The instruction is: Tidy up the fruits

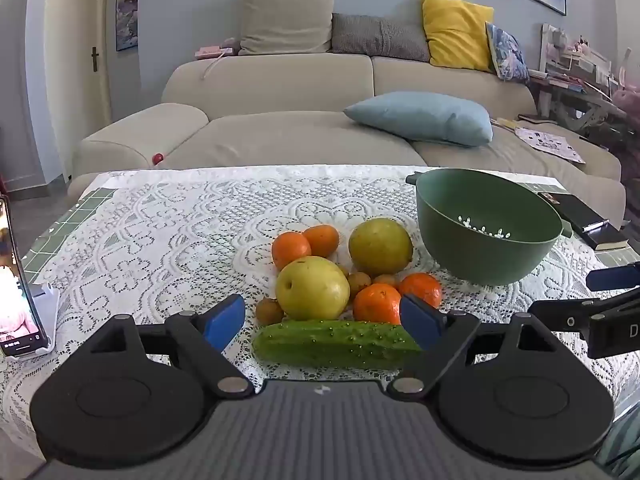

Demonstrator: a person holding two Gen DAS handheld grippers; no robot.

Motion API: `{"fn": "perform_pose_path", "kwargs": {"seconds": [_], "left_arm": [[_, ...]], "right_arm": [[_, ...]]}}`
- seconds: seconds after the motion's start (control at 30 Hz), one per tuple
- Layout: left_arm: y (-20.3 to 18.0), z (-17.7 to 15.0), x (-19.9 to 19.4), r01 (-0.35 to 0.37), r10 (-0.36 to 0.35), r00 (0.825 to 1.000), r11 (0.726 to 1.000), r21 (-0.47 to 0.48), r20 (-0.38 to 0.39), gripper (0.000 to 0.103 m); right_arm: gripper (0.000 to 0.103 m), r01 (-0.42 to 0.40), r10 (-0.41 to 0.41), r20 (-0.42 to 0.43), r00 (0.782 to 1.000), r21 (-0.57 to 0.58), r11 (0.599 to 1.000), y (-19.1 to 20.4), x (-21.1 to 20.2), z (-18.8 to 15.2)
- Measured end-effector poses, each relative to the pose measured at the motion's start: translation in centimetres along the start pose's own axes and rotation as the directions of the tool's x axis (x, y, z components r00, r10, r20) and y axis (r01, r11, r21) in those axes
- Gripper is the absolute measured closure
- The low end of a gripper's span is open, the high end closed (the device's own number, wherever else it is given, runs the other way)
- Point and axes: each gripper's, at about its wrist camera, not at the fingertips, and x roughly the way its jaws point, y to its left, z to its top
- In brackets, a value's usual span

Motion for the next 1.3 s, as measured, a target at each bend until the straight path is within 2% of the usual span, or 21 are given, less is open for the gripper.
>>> {"fn": "perform_pose_path", "kwargs": {"seconds": [1.3], "left_arm": [[0.13,-0.69,0.63,-0.011,0.012,0.999,1.000,0.015,-0.048,0.001]], "right_arm": [[0.004,0.022,-0.022,-0.011,1.000,-0.031,0.999,0.75,0.67,0.00]]}}
